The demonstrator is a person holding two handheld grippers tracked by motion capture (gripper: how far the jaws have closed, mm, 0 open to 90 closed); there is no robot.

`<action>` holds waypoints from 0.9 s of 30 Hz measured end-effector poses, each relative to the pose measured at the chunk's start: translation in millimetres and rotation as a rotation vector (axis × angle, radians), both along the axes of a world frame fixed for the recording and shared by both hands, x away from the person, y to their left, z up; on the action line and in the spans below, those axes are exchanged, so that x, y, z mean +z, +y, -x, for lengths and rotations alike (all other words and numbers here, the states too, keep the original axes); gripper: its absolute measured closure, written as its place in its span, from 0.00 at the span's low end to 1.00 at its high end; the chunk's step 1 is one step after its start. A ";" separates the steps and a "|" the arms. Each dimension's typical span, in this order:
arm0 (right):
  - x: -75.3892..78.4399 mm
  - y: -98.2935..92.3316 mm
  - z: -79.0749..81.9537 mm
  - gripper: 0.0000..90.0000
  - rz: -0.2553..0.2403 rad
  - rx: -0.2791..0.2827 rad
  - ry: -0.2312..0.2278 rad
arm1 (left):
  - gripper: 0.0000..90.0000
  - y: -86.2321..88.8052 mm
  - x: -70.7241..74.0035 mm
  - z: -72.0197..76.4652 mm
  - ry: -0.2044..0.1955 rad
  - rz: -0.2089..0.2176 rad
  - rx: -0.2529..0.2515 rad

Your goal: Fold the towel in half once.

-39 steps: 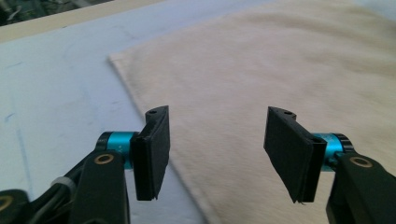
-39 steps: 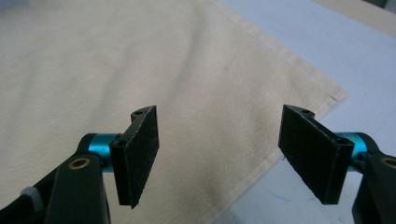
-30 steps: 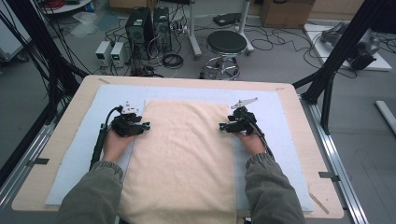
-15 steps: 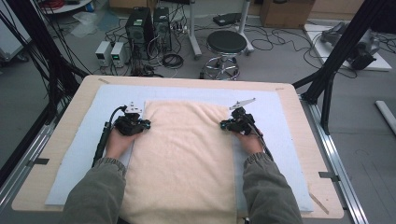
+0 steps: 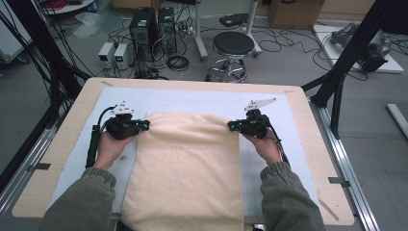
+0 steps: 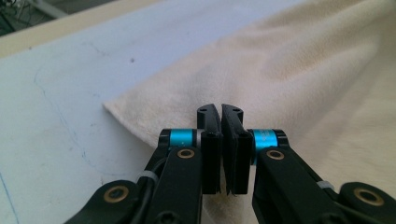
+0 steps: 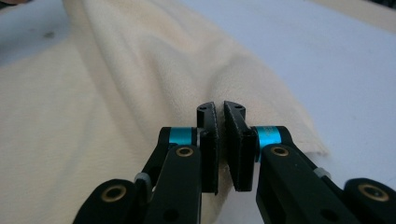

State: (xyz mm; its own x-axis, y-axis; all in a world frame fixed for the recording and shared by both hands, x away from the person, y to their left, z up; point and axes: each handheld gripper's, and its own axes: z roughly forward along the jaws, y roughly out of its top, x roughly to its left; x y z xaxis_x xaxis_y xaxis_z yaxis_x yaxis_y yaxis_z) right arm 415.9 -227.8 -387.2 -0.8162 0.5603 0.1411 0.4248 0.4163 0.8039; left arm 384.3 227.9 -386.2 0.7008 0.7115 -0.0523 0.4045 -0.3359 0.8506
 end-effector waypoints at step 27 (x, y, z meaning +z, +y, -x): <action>-6.3 -22.8 140.9 0.68 0.021 0.164 -0.006 | 0.68 16.6 -15.1 126.5 -0.023 -0.018 -0.173</action>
State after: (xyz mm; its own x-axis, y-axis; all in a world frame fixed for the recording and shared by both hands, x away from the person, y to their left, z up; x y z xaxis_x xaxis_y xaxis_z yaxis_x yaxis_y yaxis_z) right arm 275.1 -250.6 -393.5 -0.8977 0.4223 0.1258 0.3452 0.4967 0.7963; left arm 257.8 244.5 -401.3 0.8139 0.5805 -0.0230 0.3194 -0.4141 0.8523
